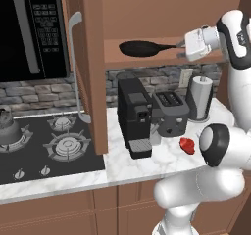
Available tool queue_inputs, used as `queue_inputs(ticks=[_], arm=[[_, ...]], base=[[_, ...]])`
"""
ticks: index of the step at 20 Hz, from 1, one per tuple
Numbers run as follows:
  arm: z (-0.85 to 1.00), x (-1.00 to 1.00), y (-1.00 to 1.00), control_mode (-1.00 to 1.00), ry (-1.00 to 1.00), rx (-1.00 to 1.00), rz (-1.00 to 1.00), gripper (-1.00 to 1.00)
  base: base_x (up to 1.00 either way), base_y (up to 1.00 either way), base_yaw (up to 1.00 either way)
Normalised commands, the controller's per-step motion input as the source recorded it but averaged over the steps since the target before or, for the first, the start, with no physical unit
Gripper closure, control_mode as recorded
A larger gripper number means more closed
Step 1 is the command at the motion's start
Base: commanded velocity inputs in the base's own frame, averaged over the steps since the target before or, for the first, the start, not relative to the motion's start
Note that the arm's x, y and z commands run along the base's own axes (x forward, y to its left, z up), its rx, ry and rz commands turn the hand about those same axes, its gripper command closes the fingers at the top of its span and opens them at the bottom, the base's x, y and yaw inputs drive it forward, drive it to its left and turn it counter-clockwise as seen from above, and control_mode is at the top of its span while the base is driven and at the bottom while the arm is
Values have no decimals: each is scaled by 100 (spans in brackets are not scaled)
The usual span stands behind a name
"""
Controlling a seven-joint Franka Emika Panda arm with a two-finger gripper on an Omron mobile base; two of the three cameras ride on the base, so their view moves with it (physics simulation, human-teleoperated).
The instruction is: Pick the pan from the cabinet and place it on the stove. Then turn on the stove burner for the pan.
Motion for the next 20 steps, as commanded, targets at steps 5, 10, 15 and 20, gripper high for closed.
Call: queue_inputs(ticks=[5, 10, 15, 20], arm=[[0, 35, -45, -100, -5, 0, 5, -100], [0, 33, -36, -100, -3, -4, 1, -100], [0, 35, -24, -100, 0, -6, 0, -100], [-4, 36, -18, -100, 0, -5, 0, -100]], base=[[0, 0, 0], [0, 0, 0], [0, 0, 0], [0, 0, 0]])
